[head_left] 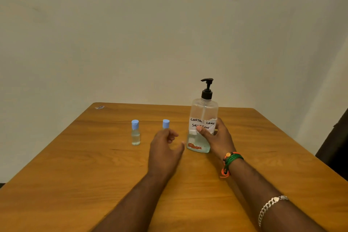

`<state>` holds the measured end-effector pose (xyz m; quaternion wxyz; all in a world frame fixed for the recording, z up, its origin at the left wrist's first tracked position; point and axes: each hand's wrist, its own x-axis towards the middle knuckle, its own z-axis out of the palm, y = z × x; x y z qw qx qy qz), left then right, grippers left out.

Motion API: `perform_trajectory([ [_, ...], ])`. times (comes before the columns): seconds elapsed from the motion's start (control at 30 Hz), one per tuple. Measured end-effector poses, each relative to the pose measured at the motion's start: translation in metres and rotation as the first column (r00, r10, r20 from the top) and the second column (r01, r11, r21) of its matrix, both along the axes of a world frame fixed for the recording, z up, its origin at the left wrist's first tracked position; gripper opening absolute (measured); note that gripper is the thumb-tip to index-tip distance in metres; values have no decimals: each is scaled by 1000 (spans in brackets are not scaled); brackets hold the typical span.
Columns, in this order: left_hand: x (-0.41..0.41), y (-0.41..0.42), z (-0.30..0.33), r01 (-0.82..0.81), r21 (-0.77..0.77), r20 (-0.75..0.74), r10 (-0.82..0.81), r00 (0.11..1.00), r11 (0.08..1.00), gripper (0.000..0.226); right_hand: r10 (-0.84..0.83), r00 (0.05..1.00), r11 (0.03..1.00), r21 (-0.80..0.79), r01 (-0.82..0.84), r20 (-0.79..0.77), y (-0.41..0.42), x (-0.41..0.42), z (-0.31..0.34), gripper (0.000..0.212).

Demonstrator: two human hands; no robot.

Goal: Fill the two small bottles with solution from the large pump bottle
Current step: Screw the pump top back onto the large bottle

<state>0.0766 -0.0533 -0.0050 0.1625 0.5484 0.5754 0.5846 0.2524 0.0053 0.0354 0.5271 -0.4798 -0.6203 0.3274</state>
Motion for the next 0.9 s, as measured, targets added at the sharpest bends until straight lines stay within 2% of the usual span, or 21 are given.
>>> perform_trajectory([
  [0.07, -17, -2, 2, -72, -20, 16, 72, 997, 997, 20, -18, 1000, 1000, 3, 18, 4, 11, -5, 2, 41],
  [0.23, -33, 5, 4, -214, -59, 141, 221, 965, 975, 21, -27, 999, 1000, -4, 28, 25, 40, -33, 2, 45],
  [0.4, -32, 15, 3, -200, -101, 171, 215, 962, 975, 41, 0, 999, 1000, 7, 0, 50, 72, -68, -1, 48],
  [0.6, -32, 19, -1, -221, -94, 183, 235, 955, 971, 22, 30, 999, 999, 30, -32, 44, 106, -100, -2, 46],
  [0.9, -27, 21, 1, -214, -113, 180, 232, 956, 970, 22, 90, 995, 996, 9, -91, 51, 130, -111, -5, 44],
])
